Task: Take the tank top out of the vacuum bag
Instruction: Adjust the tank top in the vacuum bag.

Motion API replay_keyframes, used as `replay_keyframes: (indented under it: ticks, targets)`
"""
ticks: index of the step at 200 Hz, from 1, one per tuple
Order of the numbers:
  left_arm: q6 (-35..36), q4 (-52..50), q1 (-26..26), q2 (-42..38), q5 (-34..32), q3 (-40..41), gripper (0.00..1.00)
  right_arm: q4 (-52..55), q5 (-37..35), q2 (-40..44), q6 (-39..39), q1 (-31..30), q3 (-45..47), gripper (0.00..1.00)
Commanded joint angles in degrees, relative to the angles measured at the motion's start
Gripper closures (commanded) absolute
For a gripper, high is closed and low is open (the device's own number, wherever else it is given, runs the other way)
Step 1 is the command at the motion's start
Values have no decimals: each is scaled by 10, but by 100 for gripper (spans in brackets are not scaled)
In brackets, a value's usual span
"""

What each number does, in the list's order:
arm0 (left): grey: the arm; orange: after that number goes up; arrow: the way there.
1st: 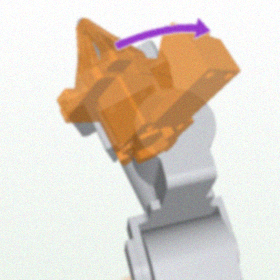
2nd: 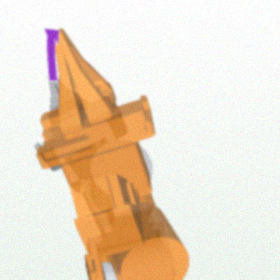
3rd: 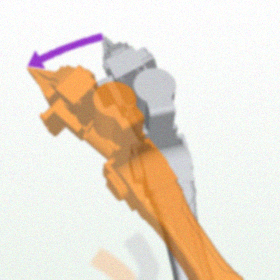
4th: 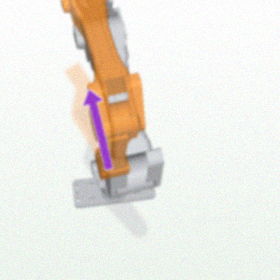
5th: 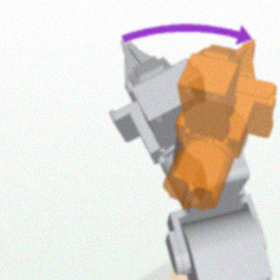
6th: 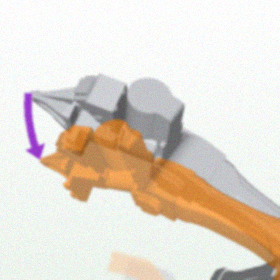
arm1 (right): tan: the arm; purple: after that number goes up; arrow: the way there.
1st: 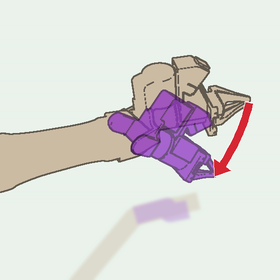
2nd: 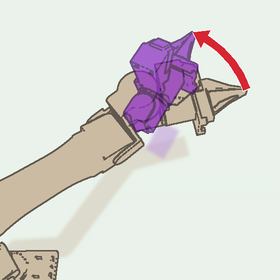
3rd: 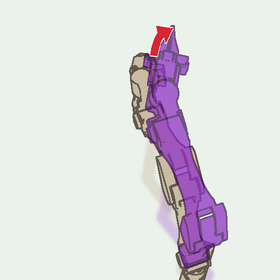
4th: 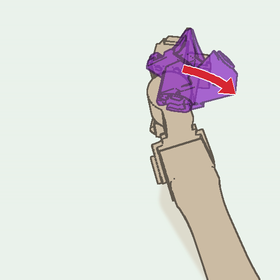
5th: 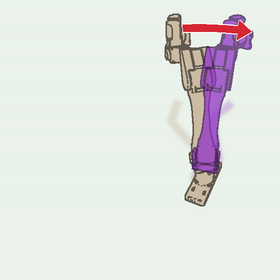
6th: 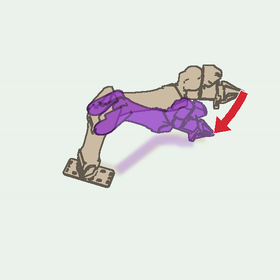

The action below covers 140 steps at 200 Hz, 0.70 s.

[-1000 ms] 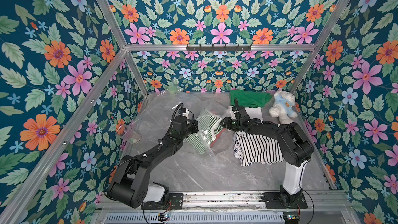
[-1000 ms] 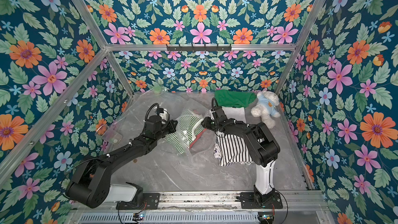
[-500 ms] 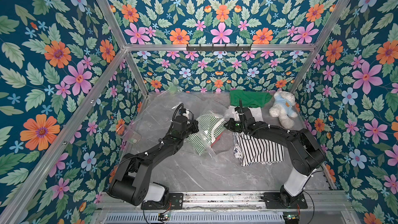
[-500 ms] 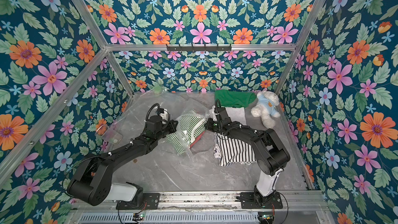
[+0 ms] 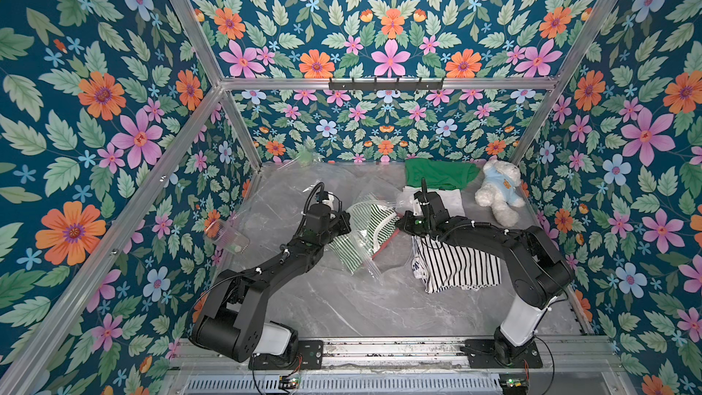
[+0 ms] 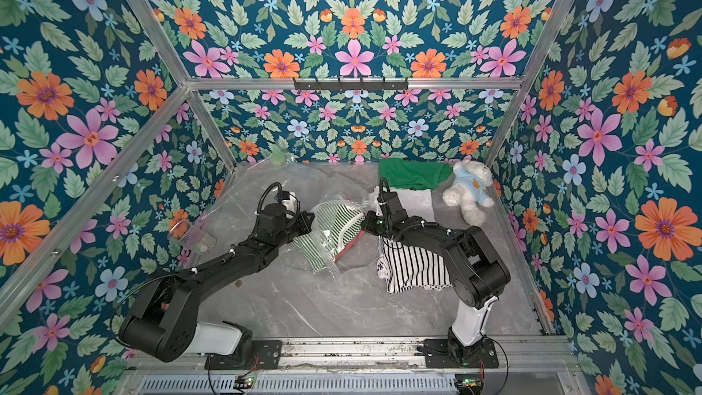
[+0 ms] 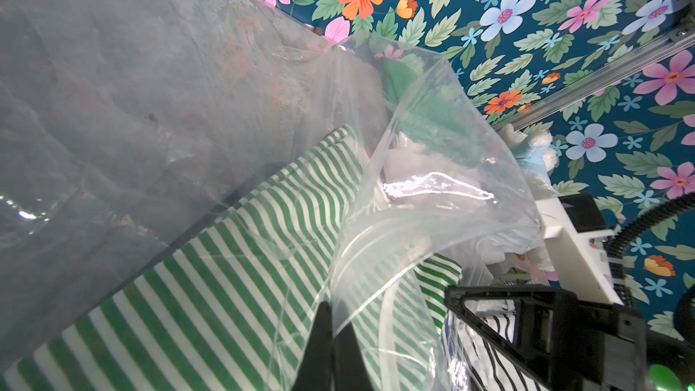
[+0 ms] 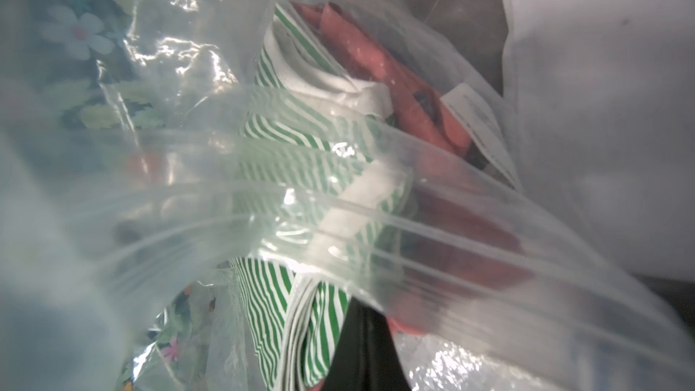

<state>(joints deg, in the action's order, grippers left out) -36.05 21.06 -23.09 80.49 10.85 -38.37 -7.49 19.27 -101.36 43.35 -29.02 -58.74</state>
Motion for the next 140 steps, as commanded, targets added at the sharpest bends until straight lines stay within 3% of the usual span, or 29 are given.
replay_keyframes:
  ticks: [1, 85, 136, 140]
  targets:
    - [-2, 14, 1, -1, 0, 1, 100, -26, 19, 21, 7, -2, 12, 100]
    - [-9, 27, 1, 17, 6, -3, 100, -19, -30, 135, 34, -70, 125, 100]
    - [-13, 33, 0, 22, 7, -3, 100, 2, -84, 196, 49, -68, 180, 100]
    - [-13, 32, 1, 23, 7, -3, 100, 3, -85, 195, 46, -64, 179, 95]
